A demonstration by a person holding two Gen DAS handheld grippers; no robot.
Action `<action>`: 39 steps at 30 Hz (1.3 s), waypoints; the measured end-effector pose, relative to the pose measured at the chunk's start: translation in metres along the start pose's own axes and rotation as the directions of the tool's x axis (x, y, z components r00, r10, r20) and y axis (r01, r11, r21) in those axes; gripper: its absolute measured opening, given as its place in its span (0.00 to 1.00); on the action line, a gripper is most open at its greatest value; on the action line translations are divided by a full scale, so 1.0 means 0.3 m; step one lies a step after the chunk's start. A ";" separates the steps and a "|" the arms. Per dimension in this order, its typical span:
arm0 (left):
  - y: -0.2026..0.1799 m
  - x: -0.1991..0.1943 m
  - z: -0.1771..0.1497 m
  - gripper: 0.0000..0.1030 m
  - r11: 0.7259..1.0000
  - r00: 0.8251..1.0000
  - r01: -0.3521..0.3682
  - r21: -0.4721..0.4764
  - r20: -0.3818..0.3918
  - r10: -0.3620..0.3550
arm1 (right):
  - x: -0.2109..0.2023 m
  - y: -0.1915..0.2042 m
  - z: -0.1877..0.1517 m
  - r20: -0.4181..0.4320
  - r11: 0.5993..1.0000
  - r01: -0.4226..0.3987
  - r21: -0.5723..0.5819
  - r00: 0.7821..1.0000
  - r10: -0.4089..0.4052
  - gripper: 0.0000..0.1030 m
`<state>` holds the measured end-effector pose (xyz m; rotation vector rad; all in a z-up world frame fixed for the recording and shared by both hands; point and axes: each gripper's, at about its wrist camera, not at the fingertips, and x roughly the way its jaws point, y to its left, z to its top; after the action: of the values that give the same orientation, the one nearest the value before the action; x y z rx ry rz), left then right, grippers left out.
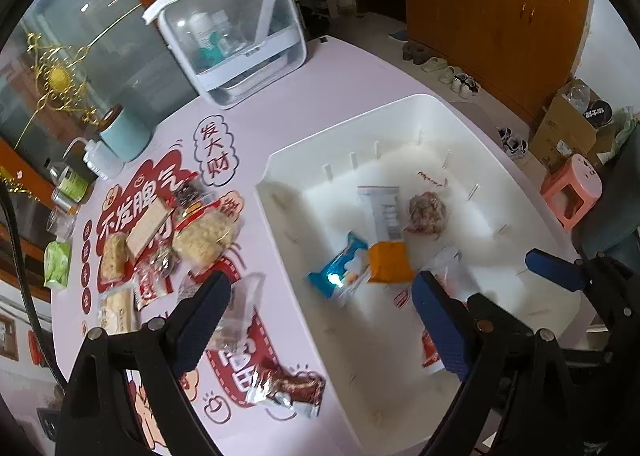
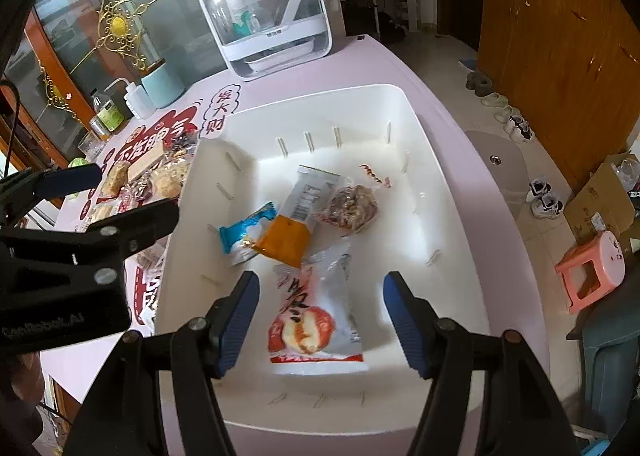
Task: Organize snacks
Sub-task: 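Carry the nut bag and bar into the white tray and release both, then withdraw both tools from the tray back toward the snack pile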
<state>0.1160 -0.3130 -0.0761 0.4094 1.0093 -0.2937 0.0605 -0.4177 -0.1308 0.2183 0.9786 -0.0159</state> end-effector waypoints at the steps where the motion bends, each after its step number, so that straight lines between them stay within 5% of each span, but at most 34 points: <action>1: 0.012 -0.008 -0.007 0.89 1.000 1.000 -0.001 -0.005 0.001 0.001 | -0.004 0.006 -0.001 0.003 1.000 0.002 0.001 1.000 -0.002 0.63; 18: 0.244 -0.200 -0.145 0.89 0.997 0.996 -0.012 -0.074 0.083 0.018 | -0.115 0.186 0.008 0.104 1.000 0.006 0.002 0.995 -0.006 0.63; 31: 0.654 -0.256 -0.323 0.89 0.976 0.991 -0.067 -0.209 0.098 0.089 | -0.131 0.498 0.017 0.125 0.999 0.016 -0.047 0.992 -0.010 0.63; 39: 0.946 -0.197 -0.443 0.89 0.944 0.992 -0.088 -0.317 0.054 0.111 | -0.058 0.675 0.013 0.061 0.998 0.015 -0.053 0.998 -0.012 0.63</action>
<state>0.1054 0.0026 -0.0321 0.1575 0.9428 -0.0528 0.0766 -0.2219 -0.0788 0.1610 0.9195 -0.0090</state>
